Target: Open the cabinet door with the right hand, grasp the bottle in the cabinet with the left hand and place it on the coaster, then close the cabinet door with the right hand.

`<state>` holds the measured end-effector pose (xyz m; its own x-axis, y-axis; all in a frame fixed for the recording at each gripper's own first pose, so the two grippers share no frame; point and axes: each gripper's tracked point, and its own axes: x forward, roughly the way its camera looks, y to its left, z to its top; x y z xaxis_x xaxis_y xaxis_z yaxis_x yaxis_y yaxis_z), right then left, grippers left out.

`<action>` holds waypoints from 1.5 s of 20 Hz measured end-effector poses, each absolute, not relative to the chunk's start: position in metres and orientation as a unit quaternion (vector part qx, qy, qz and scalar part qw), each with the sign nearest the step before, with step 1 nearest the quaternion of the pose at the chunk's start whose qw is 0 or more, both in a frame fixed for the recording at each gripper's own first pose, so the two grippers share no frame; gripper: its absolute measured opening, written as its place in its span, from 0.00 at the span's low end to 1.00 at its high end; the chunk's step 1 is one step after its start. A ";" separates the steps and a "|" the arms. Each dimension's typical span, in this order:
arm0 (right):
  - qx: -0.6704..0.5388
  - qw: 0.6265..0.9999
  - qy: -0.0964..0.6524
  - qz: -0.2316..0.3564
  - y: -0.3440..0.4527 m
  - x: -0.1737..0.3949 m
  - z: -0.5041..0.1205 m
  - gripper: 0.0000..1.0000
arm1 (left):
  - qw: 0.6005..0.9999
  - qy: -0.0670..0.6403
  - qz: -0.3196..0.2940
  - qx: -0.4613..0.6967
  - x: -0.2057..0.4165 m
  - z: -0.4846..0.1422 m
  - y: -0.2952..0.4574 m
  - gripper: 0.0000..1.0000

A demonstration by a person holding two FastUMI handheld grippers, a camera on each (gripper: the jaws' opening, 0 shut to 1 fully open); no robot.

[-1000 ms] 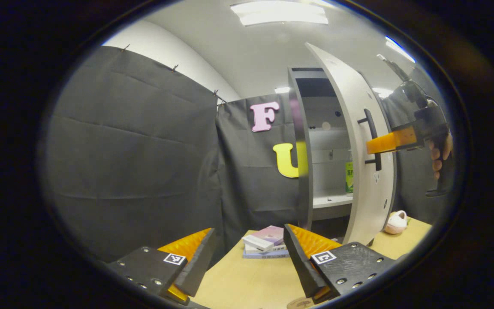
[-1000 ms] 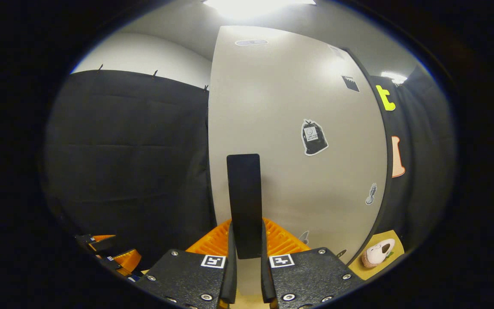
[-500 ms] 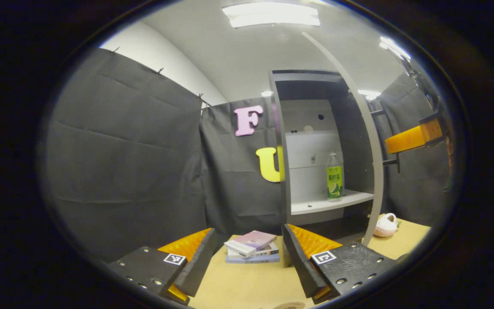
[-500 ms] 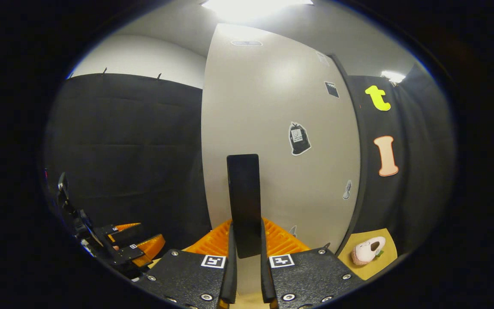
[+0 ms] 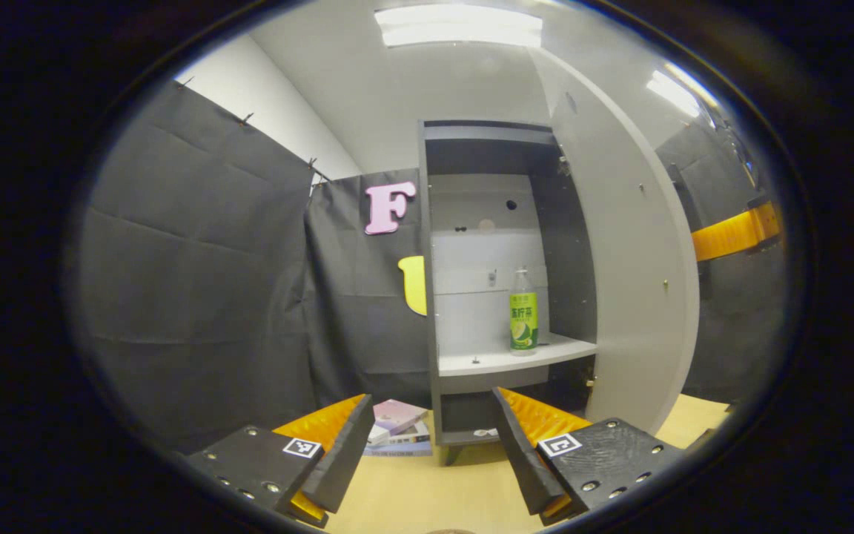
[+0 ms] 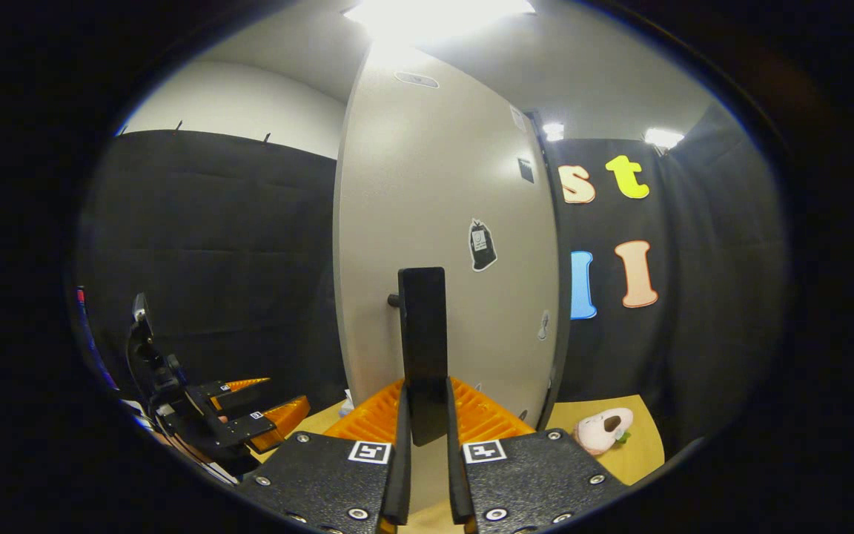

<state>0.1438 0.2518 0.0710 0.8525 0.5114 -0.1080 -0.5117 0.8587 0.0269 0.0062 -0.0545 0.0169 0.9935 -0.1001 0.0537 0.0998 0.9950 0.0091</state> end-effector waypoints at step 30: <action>0.000 0.997 0.007 0.072 0.108 0.142 0.070 0.95 | 0.990 -0.033 -0.134 -0.034 0.112 0.085 -0.207 0.90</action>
<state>0.1420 0.1082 0.0704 0.9894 0.1443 -0.0144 -0.1443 0.9895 0.0010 0.1115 -0.2068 0.0845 0.9620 -0.2626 0.0750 0.2672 0.9618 -0.0592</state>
